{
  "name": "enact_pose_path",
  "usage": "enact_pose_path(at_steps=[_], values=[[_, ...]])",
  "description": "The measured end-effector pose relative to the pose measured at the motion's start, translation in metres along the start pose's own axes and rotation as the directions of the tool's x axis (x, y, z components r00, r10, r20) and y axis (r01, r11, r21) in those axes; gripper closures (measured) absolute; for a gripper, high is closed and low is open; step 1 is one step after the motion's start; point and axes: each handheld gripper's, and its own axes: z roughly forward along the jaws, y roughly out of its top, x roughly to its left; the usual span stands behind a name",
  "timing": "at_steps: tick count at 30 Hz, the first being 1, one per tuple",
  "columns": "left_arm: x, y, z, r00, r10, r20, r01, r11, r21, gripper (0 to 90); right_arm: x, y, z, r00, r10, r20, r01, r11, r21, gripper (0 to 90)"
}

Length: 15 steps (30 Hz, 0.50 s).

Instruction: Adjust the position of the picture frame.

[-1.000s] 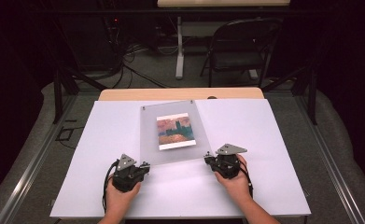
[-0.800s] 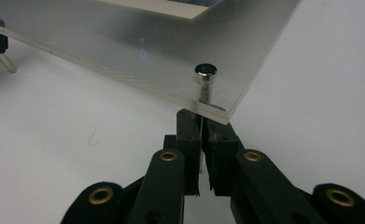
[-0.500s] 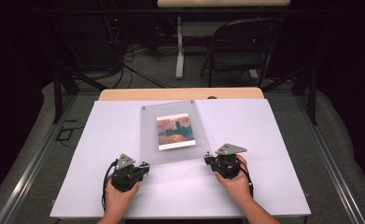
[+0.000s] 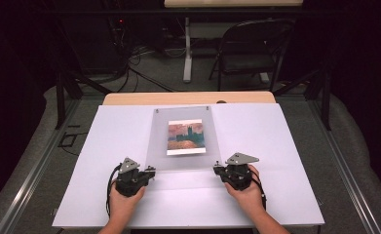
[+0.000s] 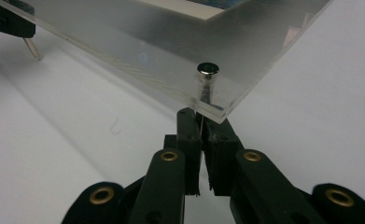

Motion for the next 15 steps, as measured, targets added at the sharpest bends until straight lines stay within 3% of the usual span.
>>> enact_pose_path(at_steps=[15], values=[[-0.002,0.014,0.019,0.9999,-0.001,0.016,0.001,1.0000,-0.004,85.2,-0.016,0.002,-0.003,0.9982,0.040,0.044,-0.039,0.999,-0.017,85.4]])
